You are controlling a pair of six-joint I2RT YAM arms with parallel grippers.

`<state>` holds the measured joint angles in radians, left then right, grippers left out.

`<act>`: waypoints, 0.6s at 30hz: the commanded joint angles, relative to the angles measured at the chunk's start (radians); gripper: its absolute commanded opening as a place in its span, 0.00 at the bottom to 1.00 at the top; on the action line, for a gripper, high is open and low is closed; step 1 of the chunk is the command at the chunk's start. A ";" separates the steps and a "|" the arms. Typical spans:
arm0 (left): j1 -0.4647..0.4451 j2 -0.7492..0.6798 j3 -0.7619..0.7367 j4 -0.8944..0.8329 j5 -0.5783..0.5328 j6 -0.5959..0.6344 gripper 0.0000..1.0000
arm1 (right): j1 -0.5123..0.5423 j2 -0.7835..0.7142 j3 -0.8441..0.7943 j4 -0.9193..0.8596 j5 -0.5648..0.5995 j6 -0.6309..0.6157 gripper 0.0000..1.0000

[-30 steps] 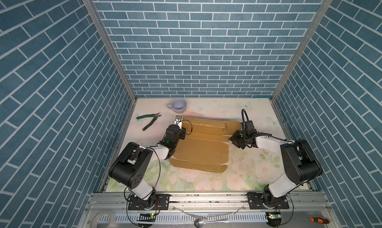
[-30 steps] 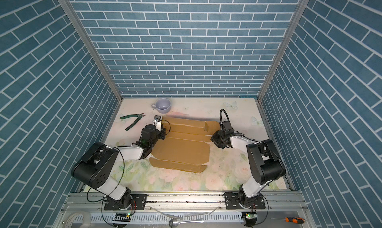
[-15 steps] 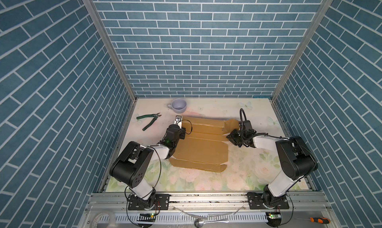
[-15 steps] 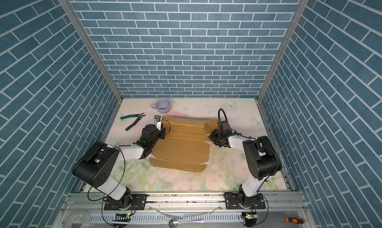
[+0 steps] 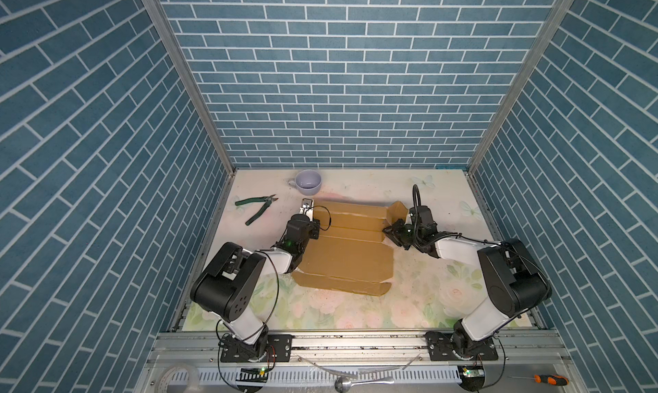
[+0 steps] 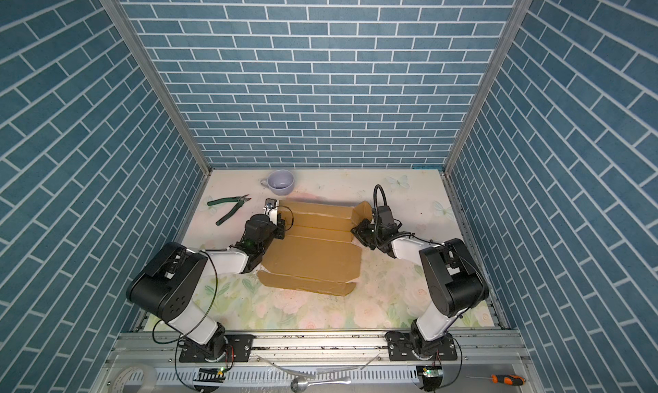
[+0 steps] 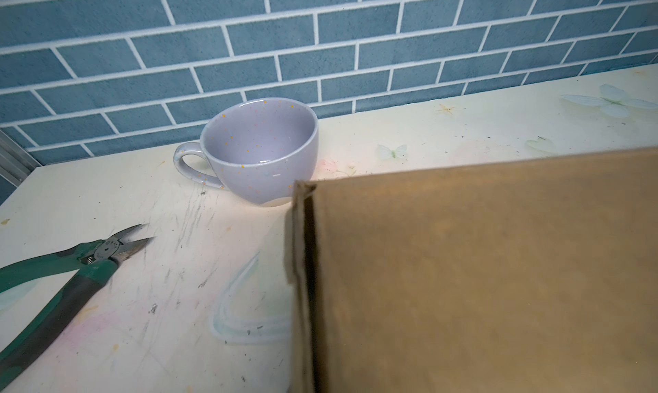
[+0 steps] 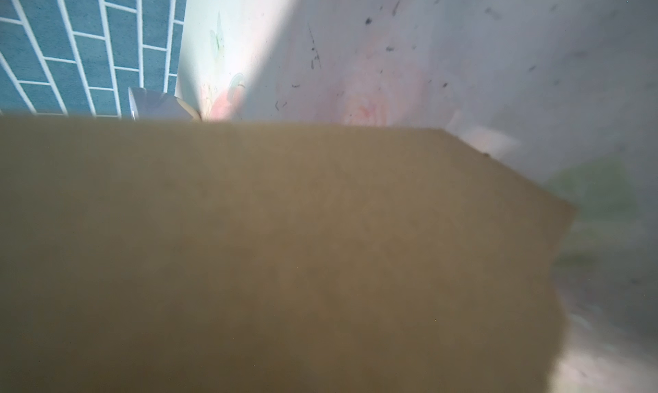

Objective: Fold the paper box

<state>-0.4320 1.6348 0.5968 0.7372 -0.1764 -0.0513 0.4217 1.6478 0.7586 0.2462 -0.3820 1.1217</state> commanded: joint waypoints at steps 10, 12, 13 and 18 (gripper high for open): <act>-0.011 0.016 0.007 -0.040 0.035 -0.004 0.00 | 0.037 0.112 0.021 0.041 0.036 0.052 0.22; -0.011 0.015 0.008 -0.041 0.036 -0.004 0.00 | 0.037 0.124 0.028 0.023 0.044 0.047 0.22; -0.010 0.016 0.009 -0.040 0.035 -0.003 0.00 | 0.036 0.133 0.030 0.018 0.046 0.044 0.22; -0.010 0.017 0.009 -0.037 0.038 -0.004 0.00 | 0.038 0.163 0.036 0.029 0.037 0.042 0.24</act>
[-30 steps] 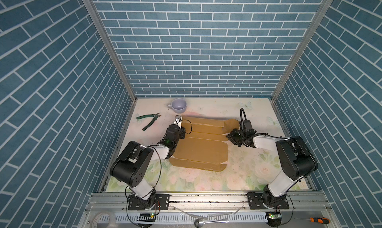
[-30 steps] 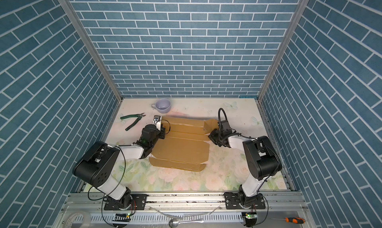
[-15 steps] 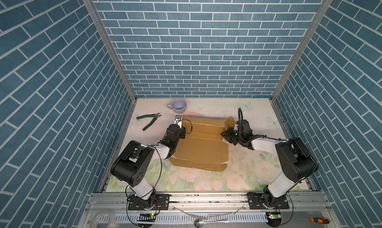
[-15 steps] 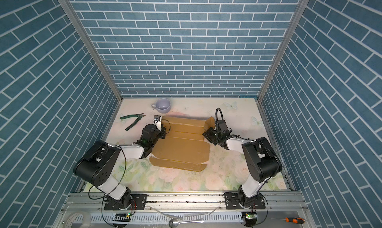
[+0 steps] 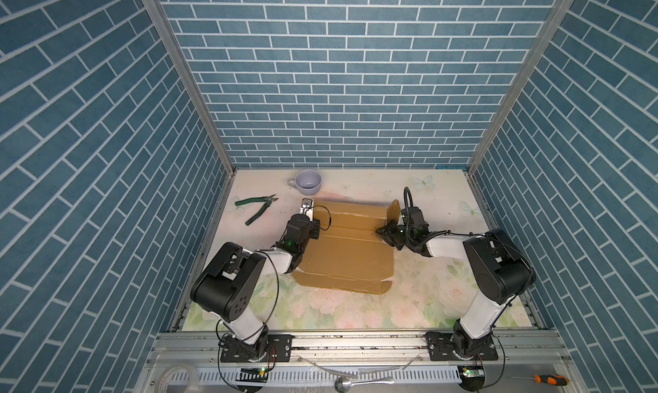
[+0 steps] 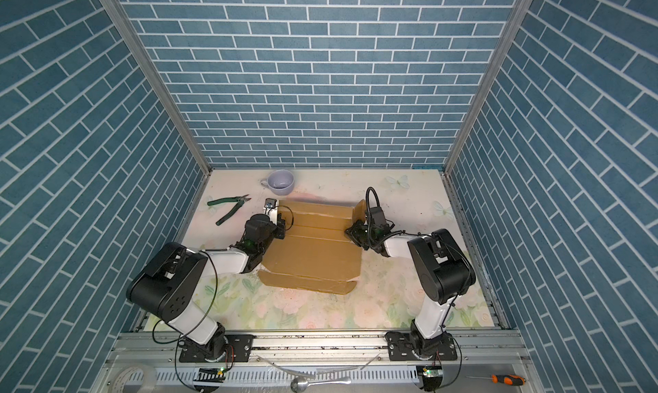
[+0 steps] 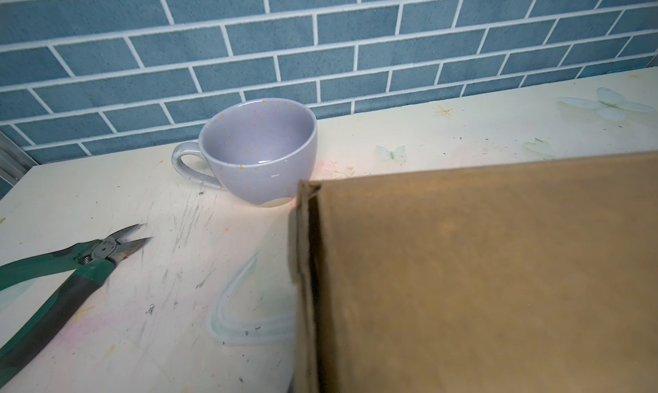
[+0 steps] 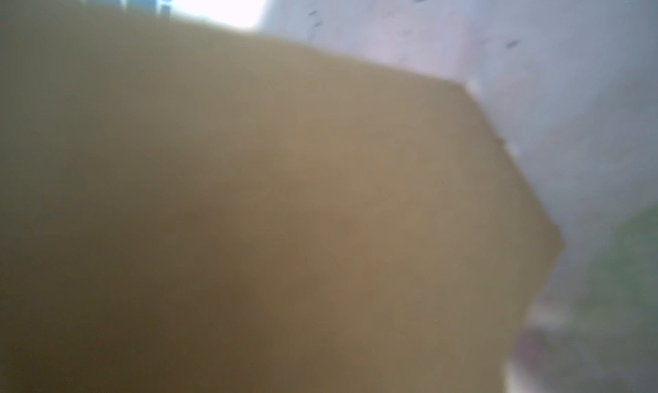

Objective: Fold the paper box

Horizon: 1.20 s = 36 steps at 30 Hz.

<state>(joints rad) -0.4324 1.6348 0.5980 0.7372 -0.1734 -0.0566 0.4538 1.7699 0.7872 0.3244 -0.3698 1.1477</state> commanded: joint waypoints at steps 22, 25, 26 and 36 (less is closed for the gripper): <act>-0.006 0.023 0.016 -0.042 0.016 0.023 0.00 | -0.153 -0.316 -0.058 -0.442 -0.061 -0.250 0.44; -0.003 0.022 0.016 -0.045 0.017 0.030 0.00 | -0.184 -0.397 -0.030 -0.587 -0.043 -0.344 0.45; -0.002 0.020 0.017 -0.045 0.017 0.031 0.00 | -0.200 -0.428 -0.016 -0.646 -0.036 -0.378 0.45; 0.000 0.030 0.021 -0.039 0.031 0.032 0.00 | -0.259 -0.490 0.389 -1.078 0.105 -0.684 0.56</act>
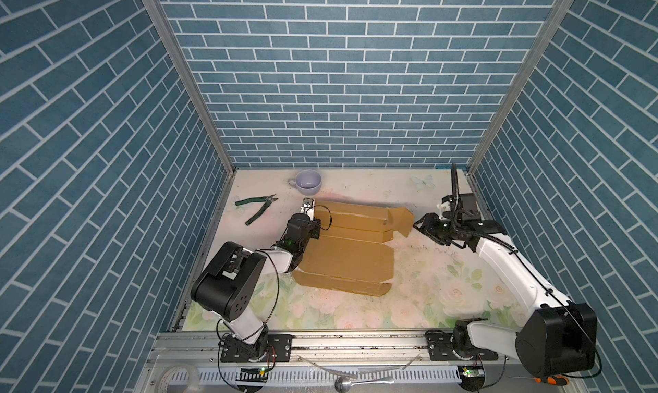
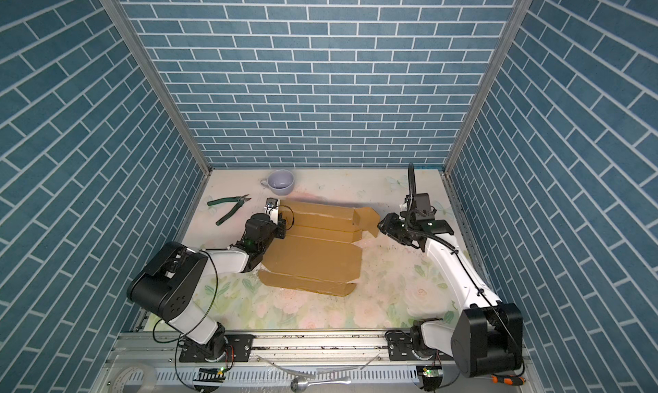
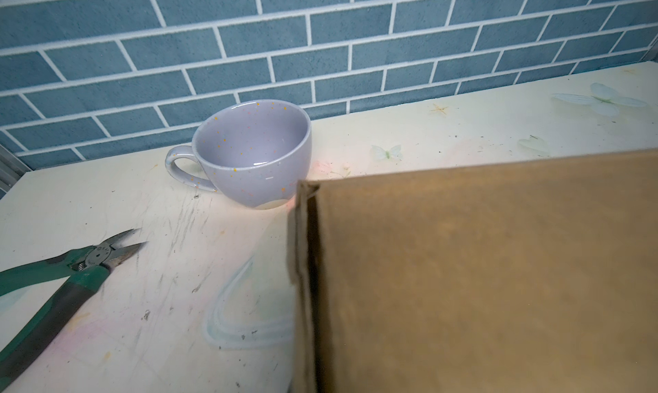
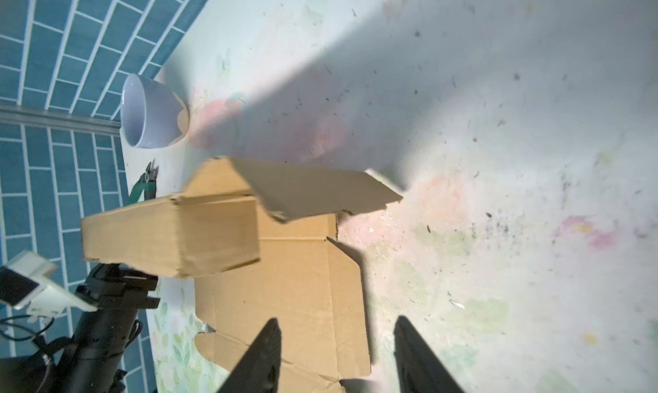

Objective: Fold the paper box

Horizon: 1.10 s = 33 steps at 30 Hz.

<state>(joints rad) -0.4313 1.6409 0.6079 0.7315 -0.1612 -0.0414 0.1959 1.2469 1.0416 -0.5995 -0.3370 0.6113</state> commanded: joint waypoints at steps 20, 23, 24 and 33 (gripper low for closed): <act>-0.001 0.031 0.025 -0.046 0.033 0.009 0.00 | 0.053 0.435 0.352 -0.019 -0.361 -0.118 0.63; -0.001 0.027 0.020 -0.046 0.023 0.009 0.00 | 0.053 0.407 0.321 -0.045 -0.376 -0.119 0.62; -0.001 0.023 0.017 -0.046 0.019 0.009 0.00 | 0.053 0.398 0.311 -0.056 -0.381 -0.123 0.62; -0.001 0.016 0.017 -0.048 0.018 0.004 0.00 | 0.087 0.366 0.248 -0.086 -0.425 -0.135 0.62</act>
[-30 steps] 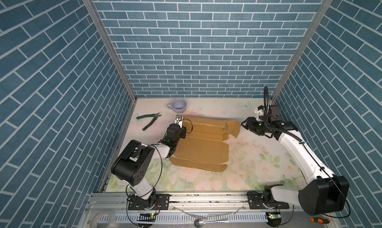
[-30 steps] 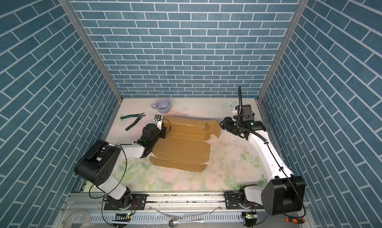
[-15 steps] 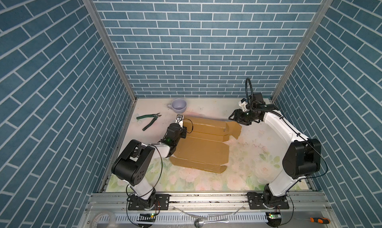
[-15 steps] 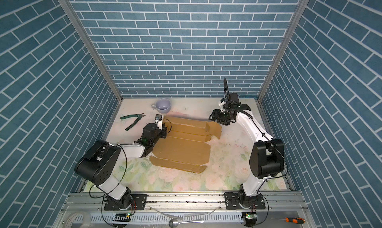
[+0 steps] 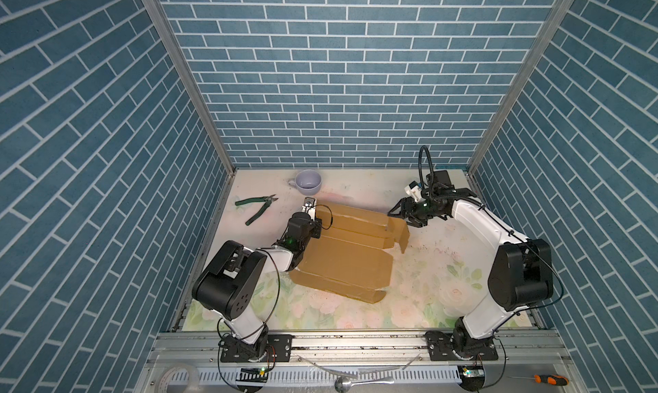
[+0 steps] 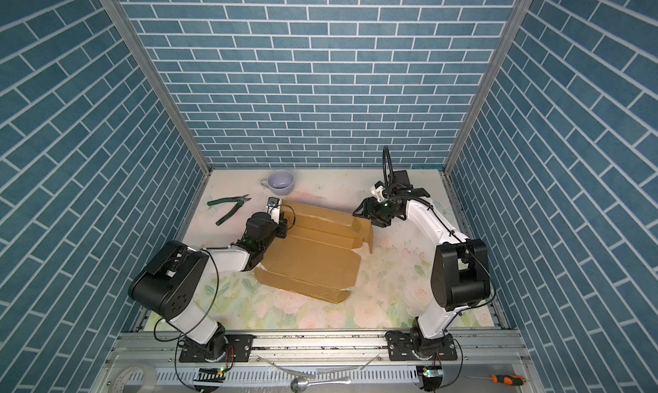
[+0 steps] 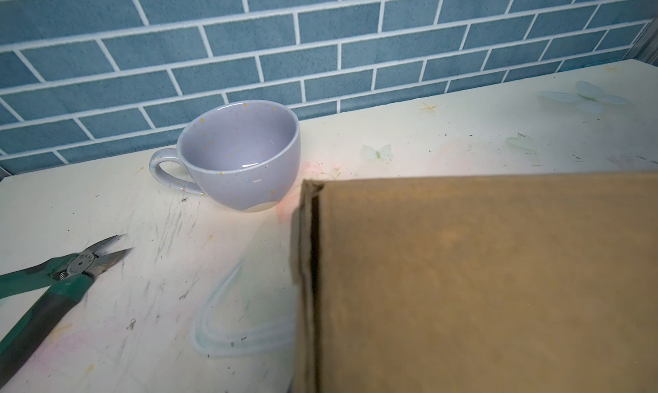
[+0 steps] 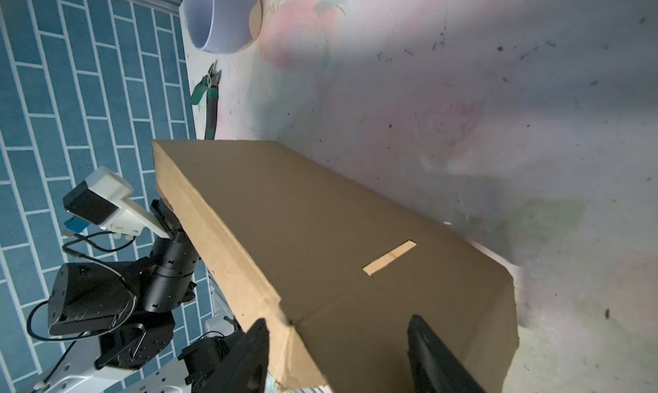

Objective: Fold the paper box

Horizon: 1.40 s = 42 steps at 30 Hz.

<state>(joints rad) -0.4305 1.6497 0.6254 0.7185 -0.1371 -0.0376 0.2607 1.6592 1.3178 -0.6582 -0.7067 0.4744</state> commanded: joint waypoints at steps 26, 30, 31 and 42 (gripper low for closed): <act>0.074 0.015 0.030 -0.038 0.078 -0.062 0.00 | 0.003 -0.176 -0.043 -0.165 0.220 -0.110 0.66; 0.074 0.017 0.018 -0.025 0.074 -0.068 0.00 | 0.067 -0.154 0.010 -0.226 0.426 -0.157 0.64; 0.074 0.018 0.017 -0.025 0.073 -0.068 0.00 | 0.077 -0.145 0.026 -0.235 0.479 -0.173 0.63; 0.072 0.018 0.009 -0.017 0.074 -0.074 0.00 | 0.157 0.012 0.200 -0.306 0.759 -0.332 0.61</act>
<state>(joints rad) -0.3592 1.6497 0.6430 0.6949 -0.0765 -0.0998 0.4107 1.6470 1.4708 -0.9009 -0.0685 0.2329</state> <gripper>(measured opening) 0.076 0.612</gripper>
